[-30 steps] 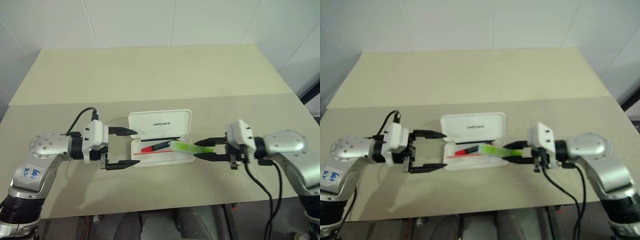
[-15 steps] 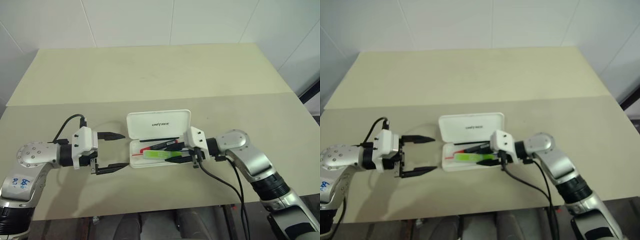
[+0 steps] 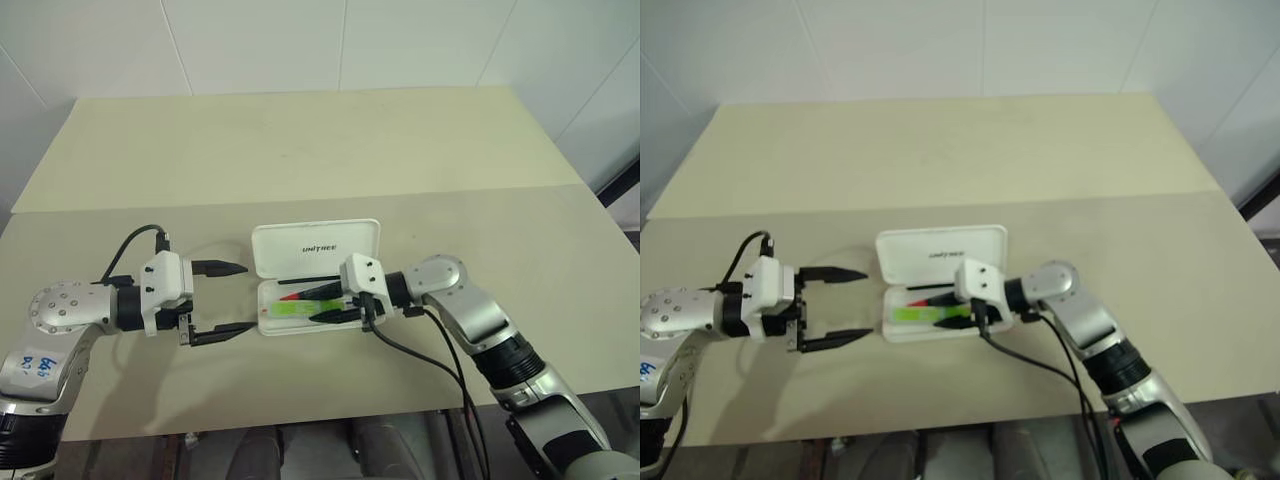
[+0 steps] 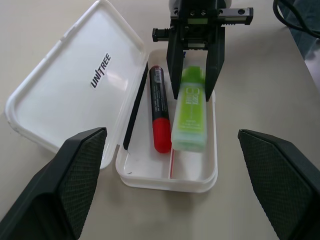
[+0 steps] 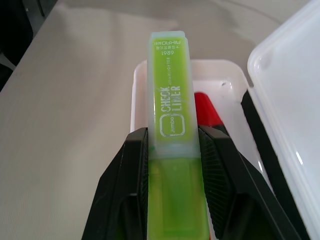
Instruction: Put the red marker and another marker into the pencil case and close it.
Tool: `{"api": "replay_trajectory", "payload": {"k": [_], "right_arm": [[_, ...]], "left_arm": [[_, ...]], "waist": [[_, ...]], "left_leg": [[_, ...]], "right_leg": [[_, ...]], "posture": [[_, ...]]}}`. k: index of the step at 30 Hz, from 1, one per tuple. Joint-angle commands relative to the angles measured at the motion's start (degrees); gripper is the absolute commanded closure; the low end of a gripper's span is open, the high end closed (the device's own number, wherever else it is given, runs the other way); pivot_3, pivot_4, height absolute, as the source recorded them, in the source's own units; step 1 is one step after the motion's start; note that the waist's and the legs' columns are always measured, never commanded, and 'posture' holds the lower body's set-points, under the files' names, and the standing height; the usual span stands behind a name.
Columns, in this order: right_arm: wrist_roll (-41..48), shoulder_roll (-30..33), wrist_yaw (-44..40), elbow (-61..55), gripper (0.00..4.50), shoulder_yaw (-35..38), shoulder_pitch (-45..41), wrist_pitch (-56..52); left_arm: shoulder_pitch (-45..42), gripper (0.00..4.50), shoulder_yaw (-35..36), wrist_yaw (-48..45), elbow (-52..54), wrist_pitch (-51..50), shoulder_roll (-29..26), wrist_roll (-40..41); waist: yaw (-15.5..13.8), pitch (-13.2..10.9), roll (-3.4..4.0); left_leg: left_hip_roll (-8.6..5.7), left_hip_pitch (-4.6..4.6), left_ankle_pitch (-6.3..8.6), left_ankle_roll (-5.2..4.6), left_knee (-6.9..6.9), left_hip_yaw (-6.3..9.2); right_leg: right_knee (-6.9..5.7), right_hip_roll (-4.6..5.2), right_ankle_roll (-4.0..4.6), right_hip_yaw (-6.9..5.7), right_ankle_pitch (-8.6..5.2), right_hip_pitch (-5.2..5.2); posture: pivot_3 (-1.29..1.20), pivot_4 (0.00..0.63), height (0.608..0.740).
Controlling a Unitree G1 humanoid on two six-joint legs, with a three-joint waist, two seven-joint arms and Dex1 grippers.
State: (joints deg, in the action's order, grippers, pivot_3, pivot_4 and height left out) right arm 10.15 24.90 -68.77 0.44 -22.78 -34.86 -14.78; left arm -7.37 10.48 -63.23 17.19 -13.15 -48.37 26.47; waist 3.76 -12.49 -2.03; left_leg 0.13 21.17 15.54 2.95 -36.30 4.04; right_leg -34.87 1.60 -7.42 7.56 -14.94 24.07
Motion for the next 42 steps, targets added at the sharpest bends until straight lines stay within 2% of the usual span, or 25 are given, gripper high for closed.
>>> {"api": "replay_trajectory", "payload": {"k": [1, 26, 27, 30, 38, 42], "right_arm": [[-0.3, -1.1, -0.4, -0.5, 3.42, -0.9, -0.7, 1.1], [-3.1, -4.0, -1.7, 6.4, 3.42, -2.4, -2.4, 5.9], [-3.2, -4.2, -1.5, 6.4, 2.69, -2.3, -2.4, 6.2], [-3.6, -4.6, -1.1, 6.5, 1.68, -1.9, -2.7, 7.8], [-1.2, -4.5, -1.9, 2.3, 1.68, -0.5, -2.8, 4.5], [2.5, -1.1, -2.1, -4.7, 1.68, 2.6, -0.6, -0.3]], "left_arm": [[-0.5, 0.00, 0.8, 0.7, 0.9, 0.2, -0.7, -0.2], [-2.8, 0.00, -0.8, 2.0, 0.9, -0.1, -0.2, -0.2], [-2.8, 0.00, -0.8, 2.0, 0.8, -0.1, -0.2, -0.2], [-3.0, 0.00, -0.9, 2.0, 0.7, -0.1, -0.2, -0.3], [-3.7, 0.00, -1.4, 1.8, 0.1, 0.1, -0.1, -0.2], [-4.3, 0.00, -2.0, 1.8, 0.0, 0.1, 0.2, -0.2]], "waist": [[0.2, 0.0, 0.00], [1.2, 0.0, 0.00], [1.2, 0.0, 0.00], [1.2, 0.0, 0.00], [1.2, 0.0, 0.00], [1.1, 0.0, 0.00]], "left_leg": [[0.00, 0.01, 0.00, 0.00, 0.00, 0.01], [0.01, 0.02, -0.01, 0.01, -0.02, 0.05], [0.01, 0.03, -0.01, 0.01, -0.02, 0.05], [0.01, 0.05, -0.01, 0.01, -0.02, 0.05], [0.01, 0.05, -0.01, 0.01, -0.02, 0.06], [0.01, 0.07, -0.01, 0.01, -0.02, 0.08]], "right_leg": [[-0.03, 0.00, 0.01, -0.01, -0.01, 0.02], [-0.40, -0.03, 0.13, -0.04, -0.08, 0.19], [-0.45, -0.03, 0.15, -0.04, -0.10, 0.22], [-0.56, -0.04, 0.19, -0.04, -0.14, 0.30], [-0.70, -0.07, 0.24, -0.04, -0.19, 0.38], [-0.70, -0.06, 0.23, -0.04, -0.20, 0.39]], "posture": [[0.00, 0.150, 0.740], [0.00, 0.150, 0.740], [0.00, 0.150, 0.740], [0.00, 0.150, 0.740], [0.00, 0.150, 0.740], [0.00, 0.150, 0.740]]}}
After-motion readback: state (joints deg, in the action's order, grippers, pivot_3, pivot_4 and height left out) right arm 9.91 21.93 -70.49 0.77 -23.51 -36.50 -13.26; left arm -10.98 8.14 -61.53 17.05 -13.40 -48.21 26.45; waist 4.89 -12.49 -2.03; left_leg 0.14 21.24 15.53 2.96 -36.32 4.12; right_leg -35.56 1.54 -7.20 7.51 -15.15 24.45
